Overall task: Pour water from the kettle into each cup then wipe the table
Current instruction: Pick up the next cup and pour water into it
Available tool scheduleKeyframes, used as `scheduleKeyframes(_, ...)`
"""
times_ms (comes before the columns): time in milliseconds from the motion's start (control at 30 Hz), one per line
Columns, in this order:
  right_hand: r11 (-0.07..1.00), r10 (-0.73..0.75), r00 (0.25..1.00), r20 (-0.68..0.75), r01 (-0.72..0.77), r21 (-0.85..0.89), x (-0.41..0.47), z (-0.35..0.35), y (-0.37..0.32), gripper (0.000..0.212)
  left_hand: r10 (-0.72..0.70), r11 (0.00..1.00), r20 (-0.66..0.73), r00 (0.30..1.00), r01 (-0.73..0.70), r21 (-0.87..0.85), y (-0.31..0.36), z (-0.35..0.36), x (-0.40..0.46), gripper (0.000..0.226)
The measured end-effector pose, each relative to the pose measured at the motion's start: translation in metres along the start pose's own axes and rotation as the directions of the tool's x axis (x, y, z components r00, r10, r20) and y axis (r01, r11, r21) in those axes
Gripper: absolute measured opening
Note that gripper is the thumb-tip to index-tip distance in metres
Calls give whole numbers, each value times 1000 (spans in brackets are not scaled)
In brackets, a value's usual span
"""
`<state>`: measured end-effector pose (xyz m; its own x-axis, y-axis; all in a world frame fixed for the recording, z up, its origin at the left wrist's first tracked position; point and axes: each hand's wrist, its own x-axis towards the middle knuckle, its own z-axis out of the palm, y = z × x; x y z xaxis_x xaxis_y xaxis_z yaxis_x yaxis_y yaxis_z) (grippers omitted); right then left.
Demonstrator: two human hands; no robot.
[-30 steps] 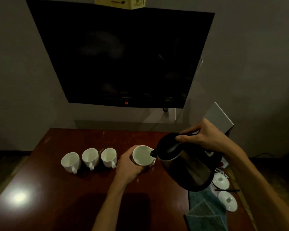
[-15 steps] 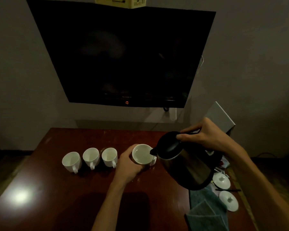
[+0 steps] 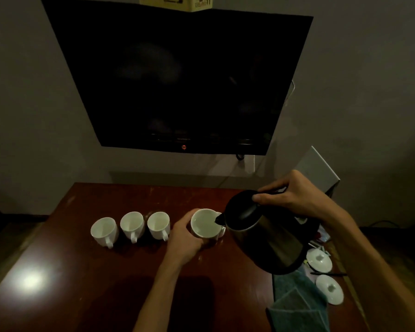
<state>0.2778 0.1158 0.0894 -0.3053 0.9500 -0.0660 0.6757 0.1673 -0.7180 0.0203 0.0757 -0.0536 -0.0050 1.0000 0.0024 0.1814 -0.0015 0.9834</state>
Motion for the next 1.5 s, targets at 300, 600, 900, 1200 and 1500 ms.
scheduleKeyframes(300,1000,5,1000,-2,-5,1,-3,-1,-6,59,-6,1000,-2,1000,6,1,-3,-1,0,61)
scheduleKeyframes(600,1000,-1,1000,9,1,-6,-5,3,-5,69,-3,1000,-9,1000,3,16,-8,-1,0,62)
scheduleKeyframes(900,1000,-1,1000,31,2,-19,-5,3,-6,47,-23,999,-5,1000,23,28,-10,-1,-3,64)
scheduleKeyframes(1200,999,-21,1000,0,21,26,-3,4,2,56,-24,999,-20,1000,25,22,-11,-1,-3,63)
scheduleKeyframes(1500,958,-14,986,-168,61,281,-17,27,33,32,1,1000,-91,996,1,22,-20,-3,-2,65)
